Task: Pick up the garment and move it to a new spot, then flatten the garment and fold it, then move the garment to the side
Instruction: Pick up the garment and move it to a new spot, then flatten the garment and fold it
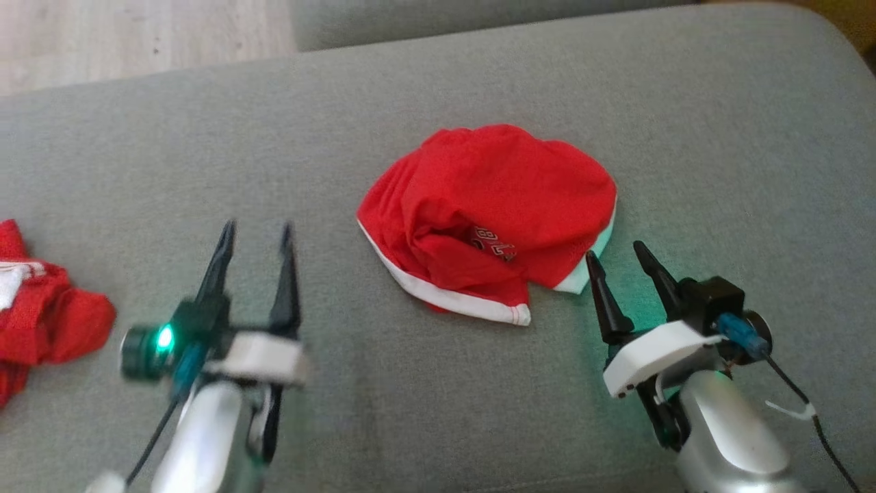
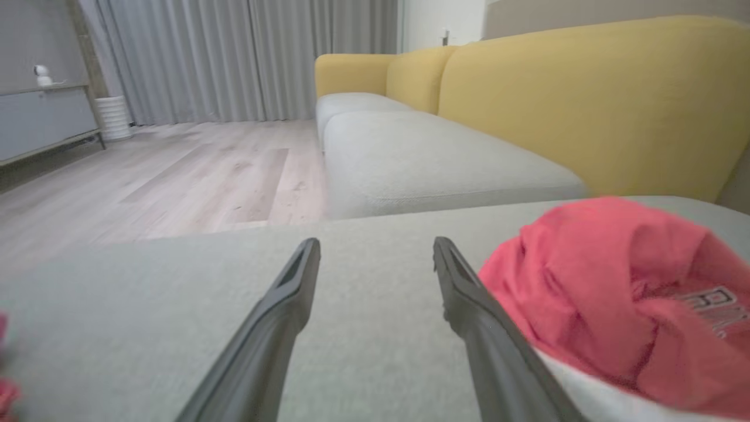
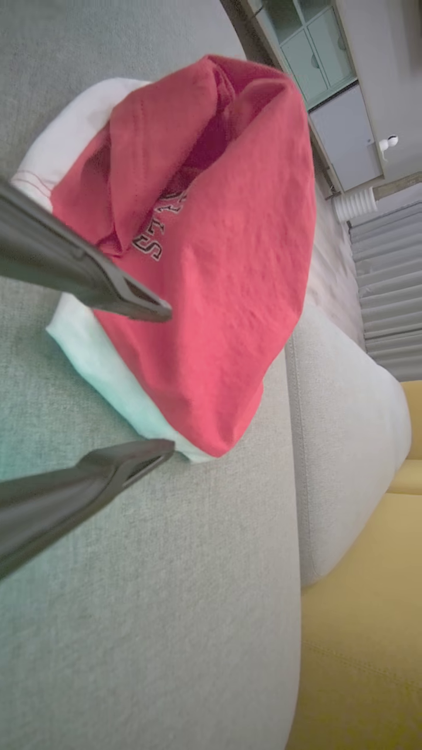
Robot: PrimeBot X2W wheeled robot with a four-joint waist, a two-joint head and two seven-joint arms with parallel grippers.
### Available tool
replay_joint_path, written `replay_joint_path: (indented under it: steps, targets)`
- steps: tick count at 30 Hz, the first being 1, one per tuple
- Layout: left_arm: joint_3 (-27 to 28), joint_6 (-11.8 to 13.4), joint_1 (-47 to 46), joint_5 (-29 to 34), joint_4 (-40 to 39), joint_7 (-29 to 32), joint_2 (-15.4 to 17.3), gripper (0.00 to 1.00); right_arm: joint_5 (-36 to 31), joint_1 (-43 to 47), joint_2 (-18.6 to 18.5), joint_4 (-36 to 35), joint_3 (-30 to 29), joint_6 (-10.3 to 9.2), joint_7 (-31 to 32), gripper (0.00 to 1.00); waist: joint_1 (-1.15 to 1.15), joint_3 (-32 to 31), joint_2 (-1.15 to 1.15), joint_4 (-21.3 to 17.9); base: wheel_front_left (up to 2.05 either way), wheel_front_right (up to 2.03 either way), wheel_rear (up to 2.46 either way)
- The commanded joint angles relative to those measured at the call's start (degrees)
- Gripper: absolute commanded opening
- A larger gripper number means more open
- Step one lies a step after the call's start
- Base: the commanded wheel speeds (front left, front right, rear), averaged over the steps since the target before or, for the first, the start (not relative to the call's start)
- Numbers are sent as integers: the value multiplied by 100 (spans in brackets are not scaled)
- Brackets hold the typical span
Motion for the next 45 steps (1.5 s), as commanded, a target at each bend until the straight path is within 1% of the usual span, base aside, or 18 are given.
replay_joint_path:
  steps: [1, 5, 9, 13, 17, 20, 23, 27, 29, 31, 32, 33, 34, 35, 38, 41, 45]
  targets:
    - [305, 33, 75, 81, -277, -29, 134, 100, -59, 16, 19, -196, 59, -5, -14, 100, 1, -94, -1, 80, 0, 0, 0]
    - [714, 20, 744, 180, -548, -29, 134, 100, -83, 149, 19, -203, -37, -5, -14, 100, 1, -232, -1, 140, 0, 0, 0]
    - [1011, -46, 1247, 223, -624, -29, 38, 100, -101, 291, 19, -184, -51, -5, -14, 100, 1, -339, -1, 156, 0, 0, 0]
    - [1185, -75, 1511, 242, -662, -29, -81, 100, -115, 369, 19, -165, -27, -5, -14, 100, 1, -376, -1, 154, 0, 0, 0]
    - [1218, -118, 1539, 279, -680, -29, -130, 100, -149, 384, 19, -192, 55, -5, -14, 100, 1, -347, -1, 180, 0, 0, 0]
    - [1204, -149, 1477, 324, -677, -29, -155, 100, -140, 362, 19, -228, 322, -5, -14, 100, 1, -286, -1, 221, 0, 0, 0]
    - [1139, -190, 1379, 364, -639, -29, -167, 100, -47, 328, 19, -125, 747, -5, -14, 100, 1, -199, -1, 303, 0, 0, 0]
    - [1007, -209, 1288, 301, -553, -29, -173, 100, 170, 207, 19, 251, 1216, -5, -14, 100, 1, -85, -1, 465, 0, 0, 0]
    - [924, -191, 1254, 230, -509, -29, -174, 100, 320, 115, 19, 559, 1363, -5, -14, 100, 1, -23, -1, 565, 0, 0, 0]
    - [854, -193, 1219, 198, -475, -29, -175, 100, 379, -4, 19, 724, 1451, -5, -14, 100, 1, 27, -1, 662, 0, 0, 0]
    - [842, -182, 1203, 183, -470, -29, -175, 100, 393, -49, 19, 775, 1464, -5, -14, 85, 1, 49, -1, 698, 0, 0, 0]
    - [831, -171, 1186, 170, -473, -29, -175, 100, 398, -84, 19, 791, 1458, -5, -14, 47, 1, 65, -1, 738, 0, 0, 0]
    - [818, -160, 1177, 165, -479, -29, -175, 100, 395, -103, 19, 777, 1451, -5, -14, 12, 1, 70, -1, 764, 0, 0, 0]
    - [807, -147, 1172, 160, -483, -29, -175, 100, 386, -110, 19, 761, 1425, -5, -14, 0, 1, 75, -1, 788, 0, 0, 0]
    - [801, -128, 1187, 139, -482, -29, -175, 100, 303, -96, 19, 685, 1361, -5, -14, 0, 1, 52, -1, 827, 0, 0, 0]
    - [797, -124, 1230, 114, -471, -29, -176, 100, 225, -60, 19, 465, 1225, -5, -14, 0, 1, -2, -1, 842, 0, 0, 0]
    - [756, -125, 1272, 39, -441, -29, -176, 100, 143, -123, 19, -131, 1055, -5, -14, 0, 1, -98, -1, 879, 0, 0, 0]
